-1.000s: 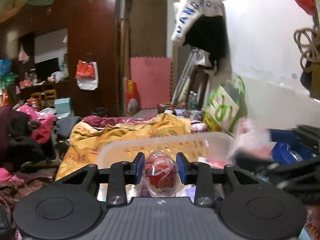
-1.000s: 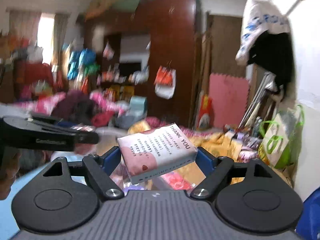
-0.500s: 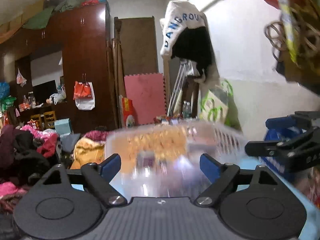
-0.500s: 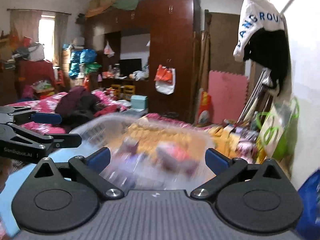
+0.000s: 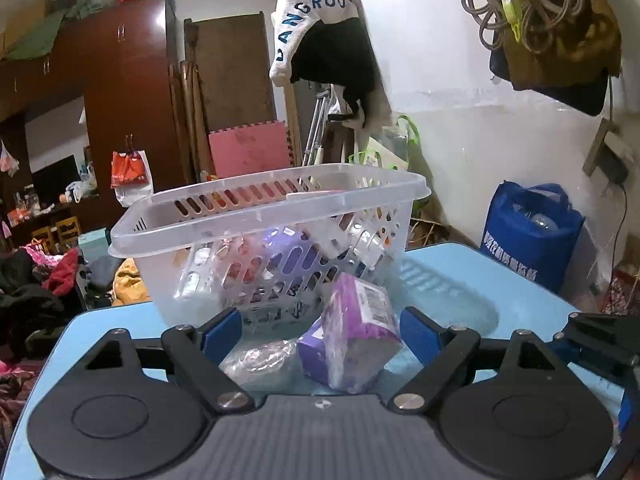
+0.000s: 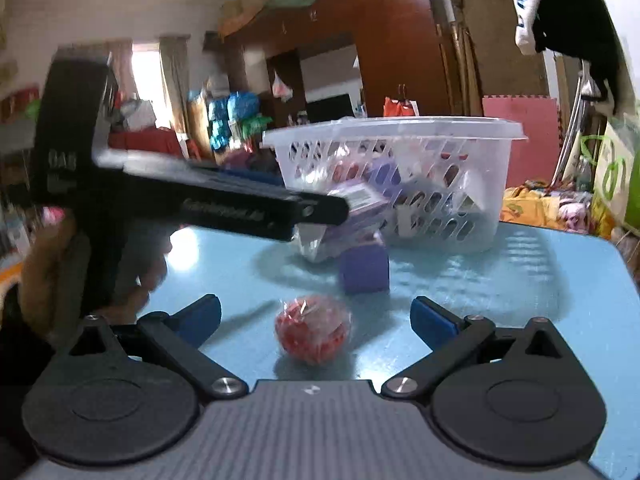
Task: Organize objects
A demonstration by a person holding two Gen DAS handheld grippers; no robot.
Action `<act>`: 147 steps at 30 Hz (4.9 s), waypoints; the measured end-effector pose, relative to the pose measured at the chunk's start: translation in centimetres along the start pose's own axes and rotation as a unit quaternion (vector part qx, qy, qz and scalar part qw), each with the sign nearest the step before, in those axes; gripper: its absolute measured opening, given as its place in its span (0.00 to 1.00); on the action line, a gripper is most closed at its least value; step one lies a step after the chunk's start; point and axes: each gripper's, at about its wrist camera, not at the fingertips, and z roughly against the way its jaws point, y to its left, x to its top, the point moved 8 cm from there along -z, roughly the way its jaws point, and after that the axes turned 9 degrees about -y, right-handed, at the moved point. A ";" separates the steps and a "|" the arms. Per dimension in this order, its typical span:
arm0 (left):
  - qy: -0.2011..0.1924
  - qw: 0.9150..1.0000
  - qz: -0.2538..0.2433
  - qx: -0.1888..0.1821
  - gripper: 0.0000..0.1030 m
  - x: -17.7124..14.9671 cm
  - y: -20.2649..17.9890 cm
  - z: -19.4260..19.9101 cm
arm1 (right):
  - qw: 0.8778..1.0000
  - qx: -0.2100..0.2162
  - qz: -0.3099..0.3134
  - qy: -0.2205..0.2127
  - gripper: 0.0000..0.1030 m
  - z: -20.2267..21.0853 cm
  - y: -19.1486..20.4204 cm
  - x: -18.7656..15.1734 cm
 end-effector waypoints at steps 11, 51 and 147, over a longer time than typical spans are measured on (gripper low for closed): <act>-0.006 0.999 -0.005 0.038 0.82 -0.4 0.1 -1.2 | 1.000 -0.008 0.006 0.019 0.78 -0.5 0.4 -1.6; 0.004 0.998 -0.023 0.051 0.36 -1.2 0.5 -1.3 | 1.000 -0.008 -0.005 -0.017 0.52 1.0 0.3 -1.8; 0.111 0.990 -0.020 0.085 0.86 -3.5 5.1 -5.1 | 0.993 -0.107 0.019 0.040 0.47 -0.8 -6.7 4.5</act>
